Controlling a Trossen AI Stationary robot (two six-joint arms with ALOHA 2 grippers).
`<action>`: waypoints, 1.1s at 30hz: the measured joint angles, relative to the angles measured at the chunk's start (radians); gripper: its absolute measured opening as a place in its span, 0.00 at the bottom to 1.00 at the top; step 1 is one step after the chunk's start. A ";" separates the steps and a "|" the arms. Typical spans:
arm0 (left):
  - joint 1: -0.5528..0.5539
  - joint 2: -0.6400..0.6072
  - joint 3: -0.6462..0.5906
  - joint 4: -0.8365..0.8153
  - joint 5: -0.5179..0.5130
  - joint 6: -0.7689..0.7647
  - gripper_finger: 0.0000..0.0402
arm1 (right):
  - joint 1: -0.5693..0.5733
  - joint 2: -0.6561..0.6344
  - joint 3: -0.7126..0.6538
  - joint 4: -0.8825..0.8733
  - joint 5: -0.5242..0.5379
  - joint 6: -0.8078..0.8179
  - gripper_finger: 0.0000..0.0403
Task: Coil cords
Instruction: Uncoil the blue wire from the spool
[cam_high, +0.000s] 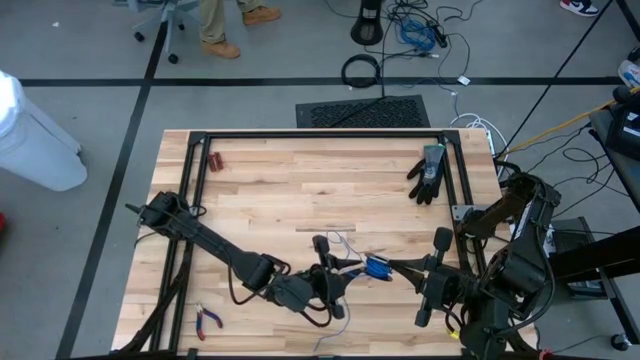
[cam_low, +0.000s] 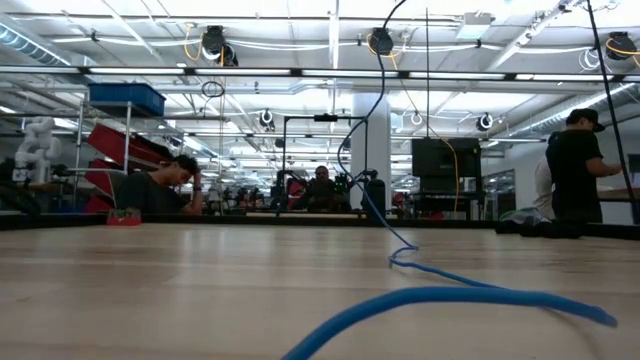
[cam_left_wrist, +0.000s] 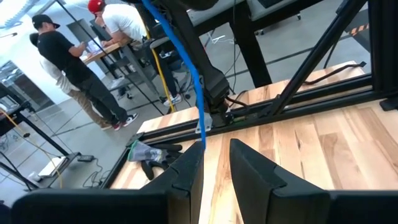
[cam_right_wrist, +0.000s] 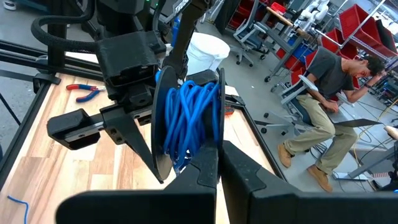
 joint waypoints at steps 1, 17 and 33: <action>0.002 0.000 0.000 0.000 0.000 0.000 0.21 | 0.000 0.000 0.000 0.000 0.000 0.000 0.00; 0.005 0.000 0.000 0.000 0.000 -0.001 0.21 | 0.000 0.000 0.000 0.001 0.000 0.000 0.00; 0.011 0.000 0.000 0.006 0.021 0.000 0.03 | 0.000 0.000 0.000 0.002 0.000 0.000 0.00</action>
